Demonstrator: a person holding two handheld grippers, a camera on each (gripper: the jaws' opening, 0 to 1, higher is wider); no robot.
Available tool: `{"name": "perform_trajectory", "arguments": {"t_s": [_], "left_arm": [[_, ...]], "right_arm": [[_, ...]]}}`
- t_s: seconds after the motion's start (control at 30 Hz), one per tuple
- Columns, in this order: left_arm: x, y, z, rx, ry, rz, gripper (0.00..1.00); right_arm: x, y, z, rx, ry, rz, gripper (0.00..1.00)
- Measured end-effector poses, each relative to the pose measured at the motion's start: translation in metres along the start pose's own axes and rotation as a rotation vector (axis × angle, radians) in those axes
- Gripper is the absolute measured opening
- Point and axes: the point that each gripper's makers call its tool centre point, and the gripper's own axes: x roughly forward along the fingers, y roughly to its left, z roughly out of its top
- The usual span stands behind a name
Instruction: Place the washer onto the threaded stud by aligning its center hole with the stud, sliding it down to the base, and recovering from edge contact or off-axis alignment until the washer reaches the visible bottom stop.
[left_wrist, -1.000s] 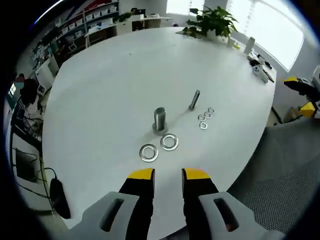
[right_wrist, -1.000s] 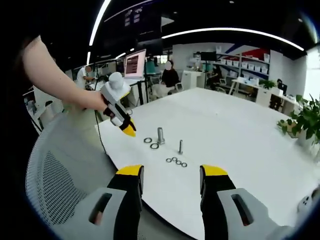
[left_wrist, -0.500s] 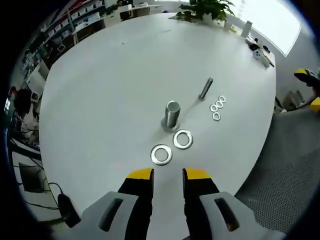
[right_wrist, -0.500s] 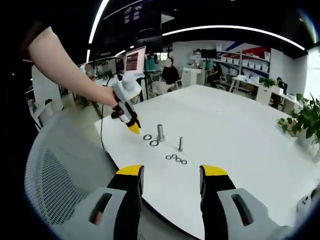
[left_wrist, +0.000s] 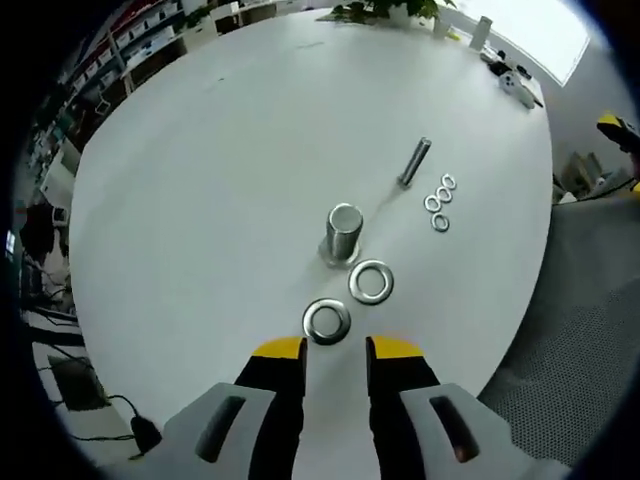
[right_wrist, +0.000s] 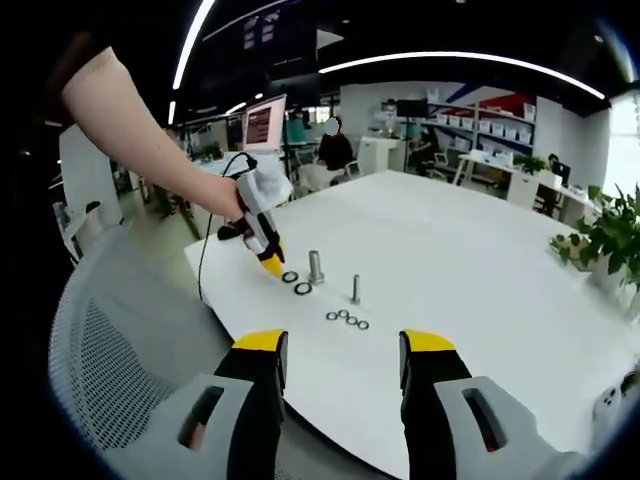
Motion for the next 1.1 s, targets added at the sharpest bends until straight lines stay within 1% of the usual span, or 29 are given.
{"name": "perform_trajectory", "arguments": {"t_s": [0.07, 0.23, 0.33, 0.53, 0.8, 1.0, 1.1], "left_arm": [[0.005, 0.001, -0.002, 0.021, 0.022, -0.001, 0.22], [0.010, 0.005, 0.004, 0.020, 0.027, -0.007, 0.24], [0.014, 0.006, 0.004, 0.032, 0.046, -0.010, 0.27], [0.020, 0.004, 0.003, 0.053, 0.075, -0.018, 0.27], [0.025, 0.002, 0.004, 0.066, 0.094, -0.028, 0.27], [0.026, 0.003, 0.006, 0.117, 0.101, -0.010, 0.25], [0.026, 0.003, 0.006, 0.130, 0.108, -0.012, 0.26]], "right_arm": [[0.000, 0.000, 0.000, 0.003, 0.000, -0.002, 0.47], [0.000, -0.001, -0.001, 0.001, 0.003, -0.005, 0.47], [0.000, -0.002, -0.001, 0.006, 0.003, -0.009, 0.47], [0.000, -0.003, -0.001, 0.004, 0.002, -0.016, 0.47], [0.000, -0.004, -0.002, 0.005, 0.004, -0.019, 0.47], [-0.001, -0.005, -0.002, 0.012, 0.003, -0.023, 0.47], [-0.001, -0.006, -0.002, 0.011, 0.003, -0.025, 0.47]]}}
